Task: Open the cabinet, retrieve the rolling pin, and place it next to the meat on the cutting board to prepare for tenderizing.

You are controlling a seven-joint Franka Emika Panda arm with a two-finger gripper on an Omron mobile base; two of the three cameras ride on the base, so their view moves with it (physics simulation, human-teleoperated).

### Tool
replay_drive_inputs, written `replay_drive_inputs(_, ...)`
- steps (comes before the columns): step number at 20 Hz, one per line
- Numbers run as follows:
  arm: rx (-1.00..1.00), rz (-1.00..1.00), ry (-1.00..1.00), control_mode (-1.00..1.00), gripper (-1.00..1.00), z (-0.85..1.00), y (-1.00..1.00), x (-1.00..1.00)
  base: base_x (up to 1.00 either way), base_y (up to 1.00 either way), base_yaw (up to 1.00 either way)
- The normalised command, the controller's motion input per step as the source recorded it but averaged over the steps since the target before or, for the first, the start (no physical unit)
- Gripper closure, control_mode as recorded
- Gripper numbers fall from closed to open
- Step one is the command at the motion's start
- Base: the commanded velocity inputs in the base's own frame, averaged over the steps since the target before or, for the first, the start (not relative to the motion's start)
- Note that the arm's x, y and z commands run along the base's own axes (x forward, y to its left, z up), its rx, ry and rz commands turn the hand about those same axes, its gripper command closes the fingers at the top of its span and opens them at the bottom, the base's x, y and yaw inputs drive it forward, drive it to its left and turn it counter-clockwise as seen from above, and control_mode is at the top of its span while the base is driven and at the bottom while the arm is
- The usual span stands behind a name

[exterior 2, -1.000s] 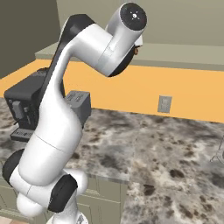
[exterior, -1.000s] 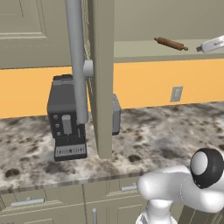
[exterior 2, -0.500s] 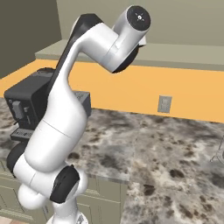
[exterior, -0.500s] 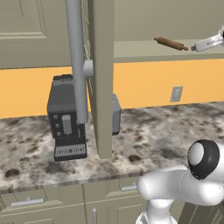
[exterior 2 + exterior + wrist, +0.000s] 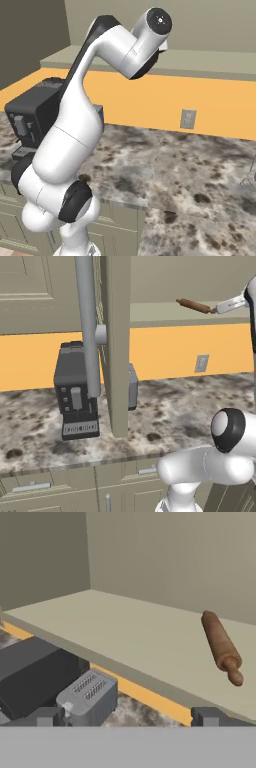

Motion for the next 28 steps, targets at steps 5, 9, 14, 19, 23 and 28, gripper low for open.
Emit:
replay_drive_inputs(5, 0.00, 0.00, 0.00, -1.00, -1.00, -0.03, 0.00, 0.39, 0.00, 0.00, 0.00)
replay_drive_inputs(9, 0.00, 0.00, 0.00, -1.00, -1.00, -0.10, -0.04, 0.25, 0.00, 0.00, 0.00)
replay_drive_inputs(14, -0.01, 0.00, 0.00, -1.00, -1.00, -0.09, -0.10, 0.19, 0.00, 0.00, 0.00)
replay_drive_inputs(19, 0.00, 0.00, 0.00, -1.00, -1.00, -0.02, -0.10, 0.25, 0.00, 0.00, 0.00)
replay_drive_inputs(23, 0.00, 0.00, 0.00, -1.00, -1.00, -0.01, -0.10, 0.27, 0.00, 0.00, 0.00)
replay_drive_inputs(28, 0.00, 0.00, 0.02, -1.00, -1.00, -0.02, -0.09, 0.28, 0.00, 0.00, 0.00)
